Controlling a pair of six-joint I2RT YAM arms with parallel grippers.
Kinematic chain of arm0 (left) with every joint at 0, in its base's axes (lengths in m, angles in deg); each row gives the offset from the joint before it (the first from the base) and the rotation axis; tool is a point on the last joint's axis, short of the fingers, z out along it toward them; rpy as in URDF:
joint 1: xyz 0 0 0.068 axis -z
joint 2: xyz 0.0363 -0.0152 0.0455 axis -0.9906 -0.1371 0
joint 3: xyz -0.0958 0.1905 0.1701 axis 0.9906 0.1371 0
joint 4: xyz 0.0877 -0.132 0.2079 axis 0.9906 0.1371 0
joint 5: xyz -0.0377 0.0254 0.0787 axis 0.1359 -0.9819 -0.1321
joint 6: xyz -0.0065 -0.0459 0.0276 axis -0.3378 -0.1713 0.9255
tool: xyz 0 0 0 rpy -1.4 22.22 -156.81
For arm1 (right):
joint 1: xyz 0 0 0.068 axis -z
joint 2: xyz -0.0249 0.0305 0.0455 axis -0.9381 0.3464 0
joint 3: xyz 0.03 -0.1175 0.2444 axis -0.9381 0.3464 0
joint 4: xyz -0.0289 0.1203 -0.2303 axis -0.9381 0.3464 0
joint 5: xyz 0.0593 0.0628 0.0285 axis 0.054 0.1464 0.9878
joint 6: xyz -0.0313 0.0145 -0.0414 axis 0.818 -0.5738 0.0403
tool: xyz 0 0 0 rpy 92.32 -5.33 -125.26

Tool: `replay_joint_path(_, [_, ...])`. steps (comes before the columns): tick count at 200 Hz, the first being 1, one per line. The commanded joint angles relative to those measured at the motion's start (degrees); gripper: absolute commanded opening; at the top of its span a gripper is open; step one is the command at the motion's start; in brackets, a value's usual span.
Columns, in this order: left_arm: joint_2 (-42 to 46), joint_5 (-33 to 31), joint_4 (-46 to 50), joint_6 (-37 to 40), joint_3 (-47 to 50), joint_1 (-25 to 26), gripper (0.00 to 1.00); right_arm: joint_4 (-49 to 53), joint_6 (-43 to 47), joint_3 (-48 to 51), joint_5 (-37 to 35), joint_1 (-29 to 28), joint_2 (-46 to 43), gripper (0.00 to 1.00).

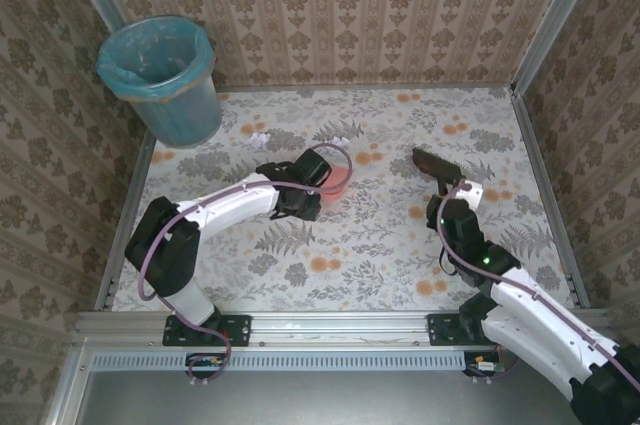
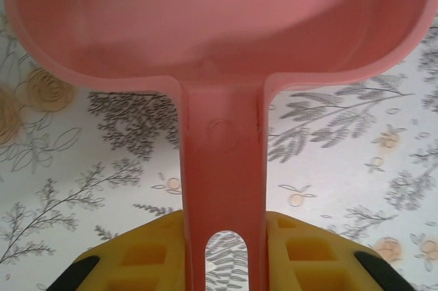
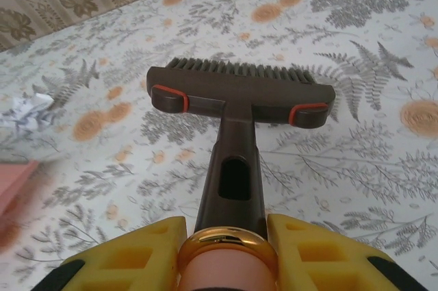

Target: Sweep away the paper scraps from the table

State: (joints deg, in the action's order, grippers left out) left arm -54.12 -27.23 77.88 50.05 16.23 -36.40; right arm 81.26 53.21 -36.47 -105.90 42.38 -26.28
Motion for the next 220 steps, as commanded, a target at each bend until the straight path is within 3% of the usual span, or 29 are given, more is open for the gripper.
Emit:
replay_joint_path(1, [-0.22,1.28,0.14,-1.51,1.42,-1.75,0.00,2.57,-0.09,-8.76,2.44,0.28,5.39,0.00])
replay_joint_path(85, [-1.01,2.48,-1.37,-1.53,2.48,-3.74,0.00,7.64,6.85,-42.43,12.36,-0.16,40.34,0.00])
replay_joint_path(131, [-1.72,2.89,-2.24,-1.53,3.11,-5.06,0.00,12.12,8.78,-55.65,15.42,-1.01,53.63,0.00])
replay_joint_path(174, [-2.49,3.25,-2.75,-1.47,3.15,-5.45,0.00,14.41,11.35,-58.37,14.05,-4.36,57.51,0.00])
replay_joint_path(220, [-3.11,4.32,-3.21,-1.53,3.12,-5.53,0.00,17.30,13.55,-53.27,9.04,-9.25,54.04,0.00])
